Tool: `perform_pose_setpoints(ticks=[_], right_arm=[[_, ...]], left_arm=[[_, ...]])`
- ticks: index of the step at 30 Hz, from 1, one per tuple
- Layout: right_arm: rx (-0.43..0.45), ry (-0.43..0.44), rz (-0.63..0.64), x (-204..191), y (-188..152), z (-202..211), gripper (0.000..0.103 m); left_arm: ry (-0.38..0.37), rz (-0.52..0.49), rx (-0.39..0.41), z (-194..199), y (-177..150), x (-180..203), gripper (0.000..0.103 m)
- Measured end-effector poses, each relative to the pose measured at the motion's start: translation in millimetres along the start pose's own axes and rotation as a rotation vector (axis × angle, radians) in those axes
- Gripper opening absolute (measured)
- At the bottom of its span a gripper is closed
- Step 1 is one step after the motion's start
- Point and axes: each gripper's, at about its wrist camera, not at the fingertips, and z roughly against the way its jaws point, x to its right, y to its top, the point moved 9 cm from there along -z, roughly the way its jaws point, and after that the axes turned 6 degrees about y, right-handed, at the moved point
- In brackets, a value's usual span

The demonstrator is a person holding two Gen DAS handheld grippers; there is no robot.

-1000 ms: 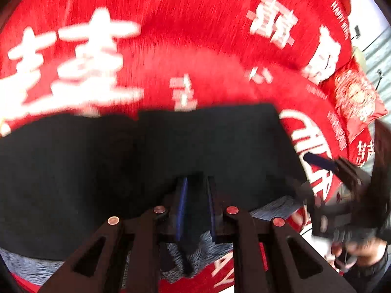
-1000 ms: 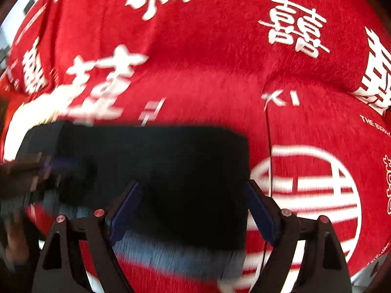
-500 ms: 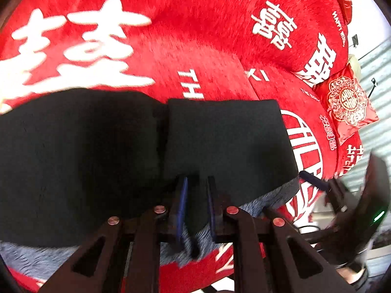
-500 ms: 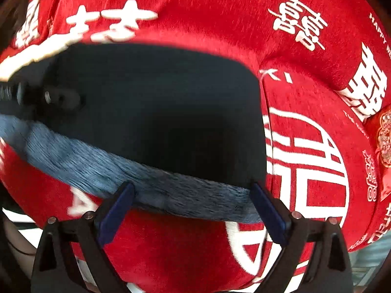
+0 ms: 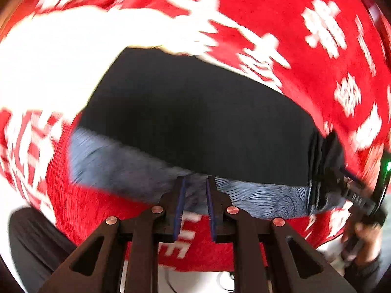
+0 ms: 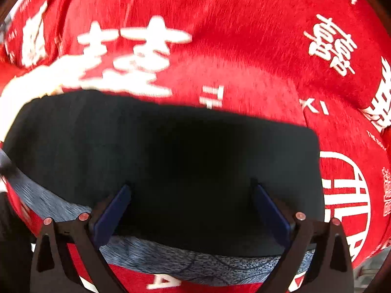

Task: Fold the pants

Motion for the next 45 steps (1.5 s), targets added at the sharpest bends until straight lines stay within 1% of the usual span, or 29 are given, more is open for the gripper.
perform_pose_setpoints(ticks=[1,4,5,7,8,9,10,12,13,14,15,16,17,20,21,22,25,26,27,29,31,32,39,40,41,42,43,44,45], right_arm=[[0.005,0.001,0.002,-4,0,2,0.101],[0.048,0.071,0.049,-32,5,14,0.101],[0.074,0.092,0.092,-47,7,21,0.101],[0.083,0.140,0.182,-79,15,20,0.101],[0.083,0.172,0.220,-94,15,20,0.101],[0.080,0.229,0.255,-112,12,21,0.101],[0.073,0.309,0.270,-130,11,20,0.101],[0.052,0.420,0.238,-151,11,10,0.101],[0.027,0.433,0.216,-155,10,0,0.101],[-0.014,0.421,0.194,-157,7,-13,0.101],[-0.089,0.381,0.171,-155,-1,-33,0.101],[-0.134,0.336,0.178,-157,-9,-50,0.102],[-0.086,0.302,0.235,-163,-10,-49,0.103],[-0.076,0.253,0.311,-173,-16,-51,0.103],[-0.079,0.258,0.315,-174,-16,-50,0.103],[-0.079,0.270,0.310,-174,-17,-49,0.103],[-0.083,0.295,0.300,-175,-16,-46,0.103],[-0.083,0.295,0.305,-171,-17,-44,0.103],[-0.081,0.292,0.313,-170,-16,-44,0.103],[-0.072,0.282,0.327,-168,-17,-46,0.103],[-0.067,0.273,0.339,-168,-18,-45,0.103],[-0.068,0.273,0.340,-168,-19,-45,0.103],[-0.084,0.262,0.359,-169,-21,-45,0.103],[-0.087,0.259,0.360,-169,-21,-45,0.103],[-0.090,0.258,0.358,-169,-21,-45,0.103],[-0.090,0.256,0.357,-169,-21,-46,0.103],[-0.091,0.253,0.358,-168,-21,-46,0.103],[-0.093,0.250,0.360,-169,-21,-47,0.103],[-0.095,0.245,0.363,-169,-21,-48,0.103]], left_arm=[[-0.030,0.068,0.013,4,0,-13,0.017],[-0.094,0.187,0.028,11,4,-37,0.017],[-0.095,0.190,0.030,12,7,-41,0.017],[-0.083,0.180,0.046,15,15,-50,0.017],[-0.078,0.182,0.053,17,21,-56,0.017],[-0.082,0.185,0.055,18,25,-59,0.017],[-0.090,0.185,0.055,19,28,-62,0.017],[-0.098,0.175,0.052,16,35,-67,0.017],[-0.107,0.164,0.044,12,38,-69,0.017],[-0.121,0.152,0.039,10,42,-70,0.017],[-0.134,0.131,0.035,8,45,-68,0.017],[-0.146,0.105,0.028,7,49,-65,0.017],[-0.161,0.073,0.014,4,52,-59,0.017],[-0.179,0.021,-0.026,-6,59,-54,0.017],[-0.195,0.014,-0.035,-8,61,-54,0.020],[-0.230,0.002,-0.046,-8,64,-54,0.023],[-0.281,-0.002,-0.065,-4,66,-63,0.023],[-0.312,-0.001,-0.071,-2,65,-67,0.024],[-0.343,-0.008,-0.081,-3,63,-69,0.030],[-0.431,-0.015,-0.092,-2,62,-71,0.035],[-0.533,-0.033,-0.098,1,61,-68,0.053],[-0.558,-0.045,-0.099,2,60,-67,0.054],[-0.627,-0.122,-0.079,12,58,-77,0.055],[-0.627,-0.117,-0.068,16,59,-82,0.062],[-0.605,-0.114,-0.052,18,60,-90,0.073],[-0.573,-0.105,-0.026,19,62,-98,0.093],[-0.557,-0.090,-0.012,17,64,-104,0.101],[-0.573,-0.063,-0.018,15,65,-109,0.101],[-0.597,-0.050,-0.046,10,63,-108,0.101]])
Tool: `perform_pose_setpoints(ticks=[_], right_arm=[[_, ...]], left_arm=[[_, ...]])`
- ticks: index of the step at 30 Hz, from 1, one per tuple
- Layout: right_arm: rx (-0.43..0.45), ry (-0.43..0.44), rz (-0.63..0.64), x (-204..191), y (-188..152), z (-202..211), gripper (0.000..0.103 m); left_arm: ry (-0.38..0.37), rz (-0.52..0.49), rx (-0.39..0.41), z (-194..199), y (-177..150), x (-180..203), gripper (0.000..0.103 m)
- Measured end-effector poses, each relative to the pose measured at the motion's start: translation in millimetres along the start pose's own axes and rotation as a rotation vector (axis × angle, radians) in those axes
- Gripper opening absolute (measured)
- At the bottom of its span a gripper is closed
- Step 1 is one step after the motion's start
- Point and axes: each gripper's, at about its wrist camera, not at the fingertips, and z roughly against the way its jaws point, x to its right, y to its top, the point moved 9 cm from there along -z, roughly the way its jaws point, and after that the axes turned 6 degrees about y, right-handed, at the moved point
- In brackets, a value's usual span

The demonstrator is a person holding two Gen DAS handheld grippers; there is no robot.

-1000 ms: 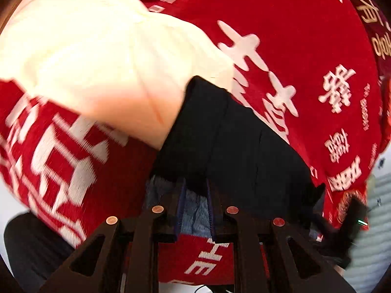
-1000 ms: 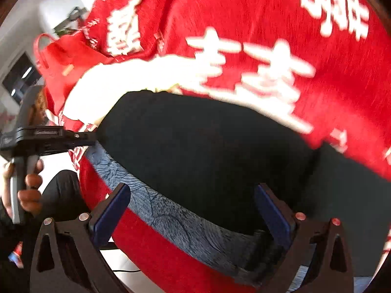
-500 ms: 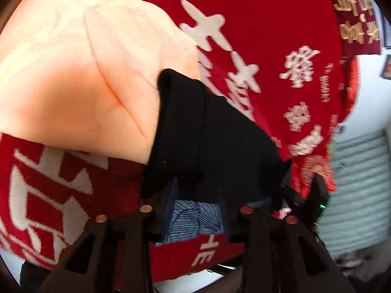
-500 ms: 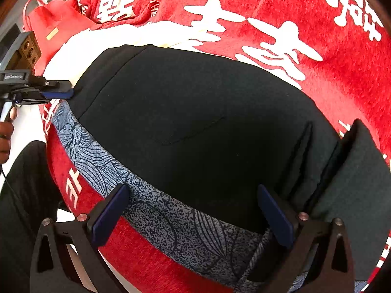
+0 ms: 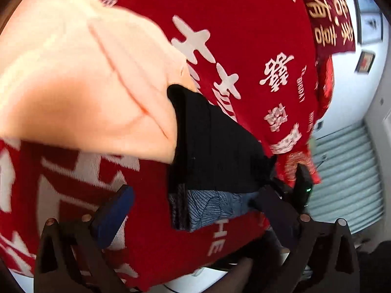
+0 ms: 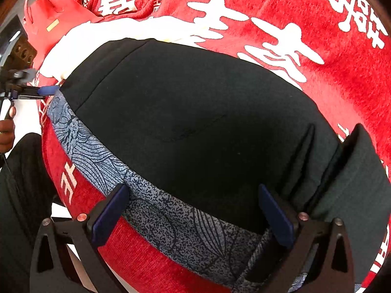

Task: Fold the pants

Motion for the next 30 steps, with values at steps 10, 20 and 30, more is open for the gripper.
perform_pose_setpoints(ticks=[10,20,30], right_arm=[[-0.008,-0.007,-0.001,0,0,0,0.103],[0.000,0.022,-0.002,0,0,7,0.103],[0.274,0.305,-0.277,41,3,82,0.103]], left_arm=[[-0.028,-0.078,-0.094,-69,5,45,0.101],[0.206,-0.120,-0.062,-55,12,74,0.026],[0.338,-0.309,0.000,-41,12,158,0.025]])
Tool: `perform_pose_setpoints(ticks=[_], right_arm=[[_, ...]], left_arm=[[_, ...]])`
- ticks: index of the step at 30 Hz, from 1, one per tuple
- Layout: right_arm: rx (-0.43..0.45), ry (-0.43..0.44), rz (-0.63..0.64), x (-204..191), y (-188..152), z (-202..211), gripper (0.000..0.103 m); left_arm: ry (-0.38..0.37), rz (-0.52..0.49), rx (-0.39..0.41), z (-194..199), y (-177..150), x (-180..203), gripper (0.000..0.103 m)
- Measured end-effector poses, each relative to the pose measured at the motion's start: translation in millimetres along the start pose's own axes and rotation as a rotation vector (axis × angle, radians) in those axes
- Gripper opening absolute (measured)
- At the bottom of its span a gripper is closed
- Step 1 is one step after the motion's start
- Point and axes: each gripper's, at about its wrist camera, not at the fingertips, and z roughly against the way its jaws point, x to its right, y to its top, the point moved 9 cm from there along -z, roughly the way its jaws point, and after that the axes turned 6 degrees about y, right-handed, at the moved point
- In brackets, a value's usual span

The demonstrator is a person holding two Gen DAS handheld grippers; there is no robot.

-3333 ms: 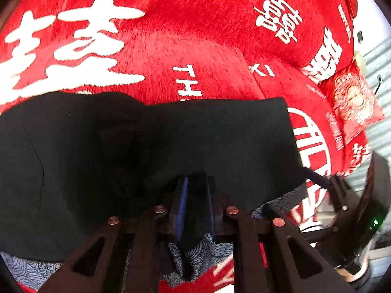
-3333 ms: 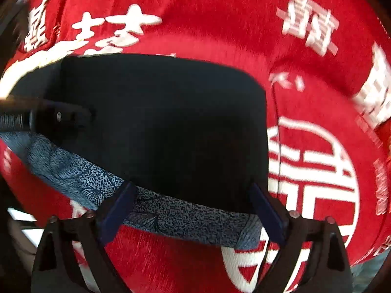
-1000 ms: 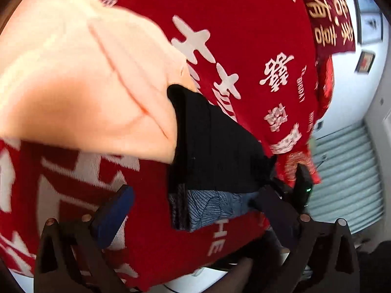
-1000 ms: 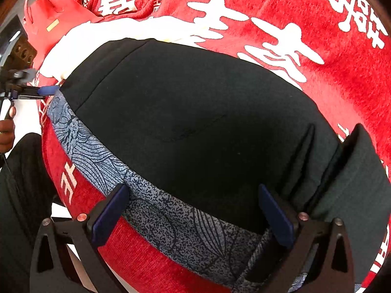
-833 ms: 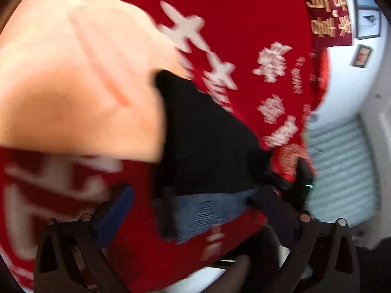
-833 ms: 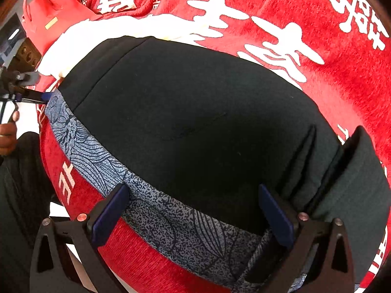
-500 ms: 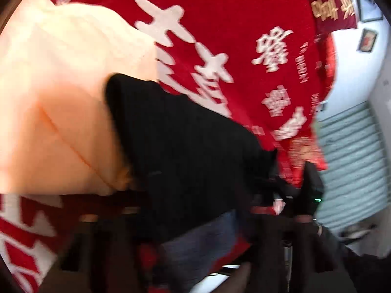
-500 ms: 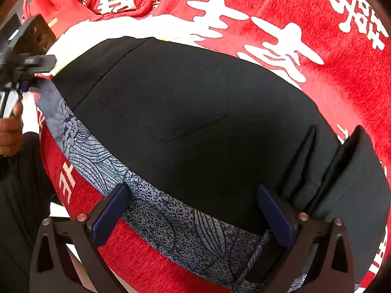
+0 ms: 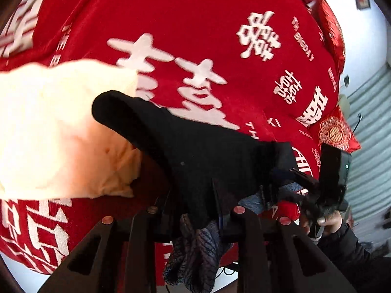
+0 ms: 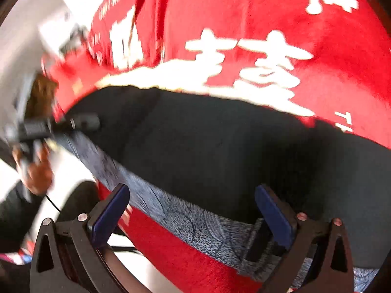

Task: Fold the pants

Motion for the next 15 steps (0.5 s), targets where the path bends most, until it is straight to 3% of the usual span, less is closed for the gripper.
perform_pose_setpoints(ticks=[3,6,8,11,15], right_arm=[[0.016,-0.123,-0.030,30,-1,17,0.103],[0.040,-0.200,0.045,33,-2,35,0.103],[0.032,-0.242,0.147,25,-7,40,0.103],[0.029,-0.233,0.329,-16,-22,29,0.103],[0.066,-0.241,0.471,-58,-31,8,0.103]], left_arm=[[0.053,-0.060,0.010,4,8,29,0.024],[0.096,-0.084,0.001,3,15,53,0.023],[0.104,-0.090,-0.004,1,21,68,0.023],[0.093,-0.099,-0.007,-1,28,89,0.023],[0.107,-0.128,-0.014,-4,32,115,0.023]])
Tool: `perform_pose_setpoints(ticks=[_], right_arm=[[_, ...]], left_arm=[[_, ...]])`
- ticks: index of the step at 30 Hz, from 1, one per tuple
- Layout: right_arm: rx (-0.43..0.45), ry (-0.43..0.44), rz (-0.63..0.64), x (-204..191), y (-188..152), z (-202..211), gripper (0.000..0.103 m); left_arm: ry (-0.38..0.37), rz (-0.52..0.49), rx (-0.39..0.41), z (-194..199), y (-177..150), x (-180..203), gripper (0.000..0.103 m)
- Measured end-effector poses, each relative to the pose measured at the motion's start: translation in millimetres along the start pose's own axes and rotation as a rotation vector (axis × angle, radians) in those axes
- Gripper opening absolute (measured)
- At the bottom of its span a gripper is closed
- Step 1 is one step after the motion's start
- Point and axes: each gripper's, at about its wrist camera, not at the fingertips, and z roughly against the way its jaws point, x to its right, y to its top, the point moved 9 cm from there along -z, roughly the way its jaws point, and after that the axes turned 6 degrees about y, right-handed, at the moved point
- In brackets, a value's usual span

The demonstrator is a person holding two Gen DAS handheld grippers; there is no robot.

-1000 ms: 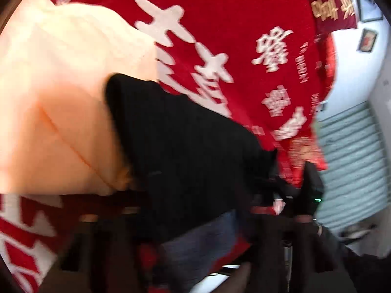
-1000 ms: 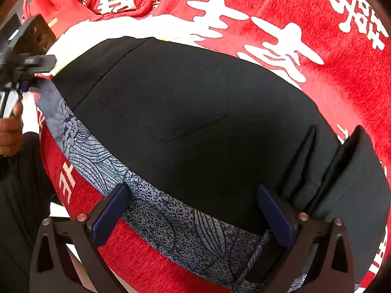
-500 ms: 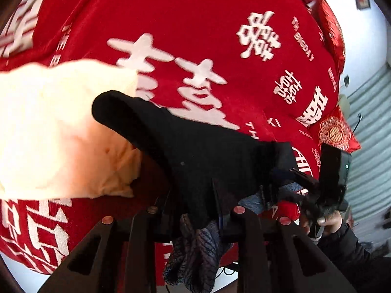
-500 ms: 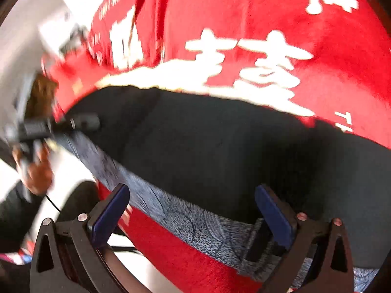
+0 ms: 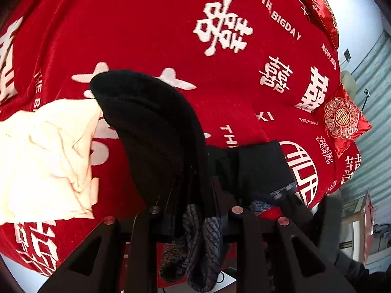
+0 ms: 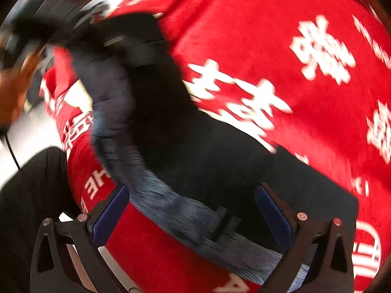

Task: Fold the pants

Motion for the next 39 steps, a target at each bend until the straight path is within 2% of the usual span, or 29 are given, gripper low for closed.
perform_pose_setpoints(ticks=[4,6,7,8,9,11,14,18,19,22,25,27,28,29,32,36,39], right_arm=[[0.042,-0.017,0.056,-33,16,-21,0.103],[0.082,-0.013,0.063,-37,22,-24,0.103],[0.134,0.002,0.050,-35,28,-19,0.094],[0.140,0.025,0.014,-29,29,-16,0.051],[0.117,0.042,-0.048,-17,28,-16,0.019],[0.158,0.043,-0.118,2,22,2,0.021],[0.194,-0.008,-0.182,27,5,33,0.021],[0.212,-0.004,-0.360,62,-26,54,0.021],[0.206,0.020,-0.447,74,-41,54,0.022],[0.186,0.048,-0.593,92,-73,47,0.027],[0.195,0.074,-0.698,102,-95,44,0.030],[0.199,0.099,-0.786,109,-106,45,0.035],[0.202,0.122,-0.844,114,-114,49,0.045],[0.213,0.136,-0.881,117,-119,53,0.057],[0.272,0.136,-0.954,128,-134,78,0.075],[0.307,0.087,-0.973,147,-153,119,0.075],[0.321,-0.016,-0.959,171,-165,152,0.076]], left_arm=[[-0.001,-0.006,-0.022,-5,4,19,0.023],[-0.013,-0.008,-0.034,-6,5,31,0.023],[-0.021,-0.010,-0.042,-8,7,38,0.023],[-0.024,-0.021,-0.048,-9,8,47,0.023],[-0.023,-0.036,-0.049,-10,10,56,0.023],[-0.055,-0.066,-0.048,-10,16,81,0.023],[-0.099,-0.141,-0.073,-19,18,130,0.023],[-0.082,-0.281,-0.143,-58,3,193,0.023],[-0.076,-0.296,-0.172,-72,-2,202,0.023],[-0.036,-0.324,-0.265,-121,-16,220,0.023],[0.013,-0.358,-0.317,-155,-22,231,0.023],[0.039,-0.378,-0.334,-167,-24,232,0.023],[0.048,-0.379,-0.344,-171,-26,230,0.023],[0.045,-0.378,-0.350,-175,-29,229,0.023],[0.043,-0.380,-0.333,-175,-30,228,0.023],[0.066,-0.393,-0.293,-163,-26,233,0.023],[0.060,-0.397,-0.217,-136,-10,243,0.023]])
